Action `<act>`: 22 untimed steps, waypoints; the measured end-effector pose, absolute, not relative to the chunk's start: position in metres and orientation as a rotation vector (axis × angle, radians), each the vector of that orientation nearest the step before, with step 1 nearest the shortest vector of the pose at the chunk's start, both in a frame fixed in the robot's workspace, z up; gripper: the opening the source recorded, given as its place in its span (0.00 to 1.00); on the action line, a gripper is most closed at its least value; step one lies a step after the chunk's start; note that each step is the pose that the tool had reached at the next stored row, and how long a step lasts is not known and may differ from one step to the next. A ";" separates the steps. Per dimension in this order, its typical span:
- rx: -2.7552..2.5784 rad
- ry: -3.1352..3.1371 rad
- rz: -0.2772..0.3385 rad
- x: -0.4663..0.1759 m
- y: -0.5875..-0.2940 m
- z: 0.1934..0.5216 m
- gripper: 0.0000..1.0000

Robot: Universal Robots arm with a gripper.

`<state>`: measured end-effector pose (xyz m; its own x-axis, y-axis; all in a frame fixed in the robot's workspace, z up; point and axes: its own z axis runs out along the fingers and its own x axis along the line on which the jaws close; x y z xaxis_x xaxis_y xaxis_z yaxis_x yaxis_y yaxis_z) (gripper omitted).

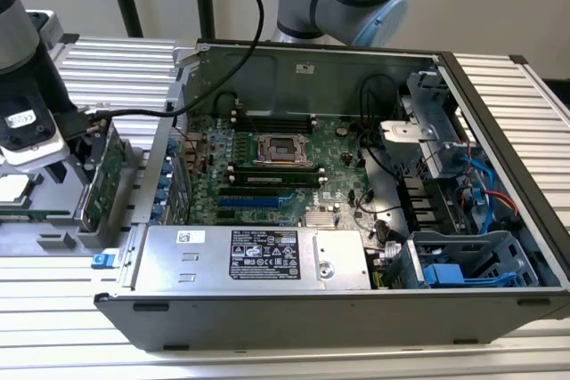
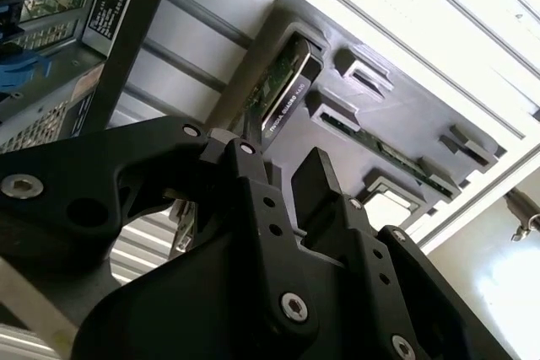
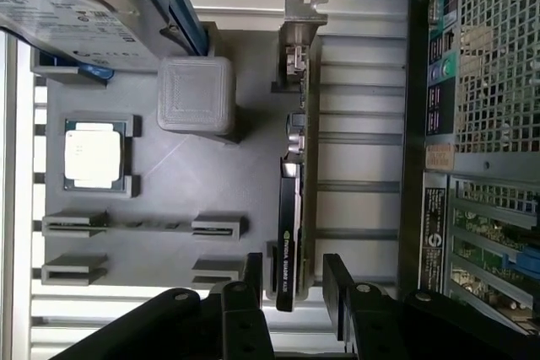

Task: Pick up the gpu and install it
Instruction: 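Pick up the gpu and move the gpu toward the slot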

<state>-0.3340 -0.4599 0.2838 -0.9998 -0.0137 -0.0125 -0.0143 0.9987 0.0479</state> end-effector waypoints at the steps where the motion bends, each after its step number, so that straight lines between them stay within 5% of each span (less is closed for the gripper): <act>1: -0.021 3.128 0.075 -0.334 -0.460 0.283 1.00; 22: -0.012 3.129 0.069 -0.334 -0.460 0.274 1.00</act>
<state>-0.3340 -0.4599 0.2740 -0.9999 -0.0072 -0.0125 -0.0078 0.9990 0.0439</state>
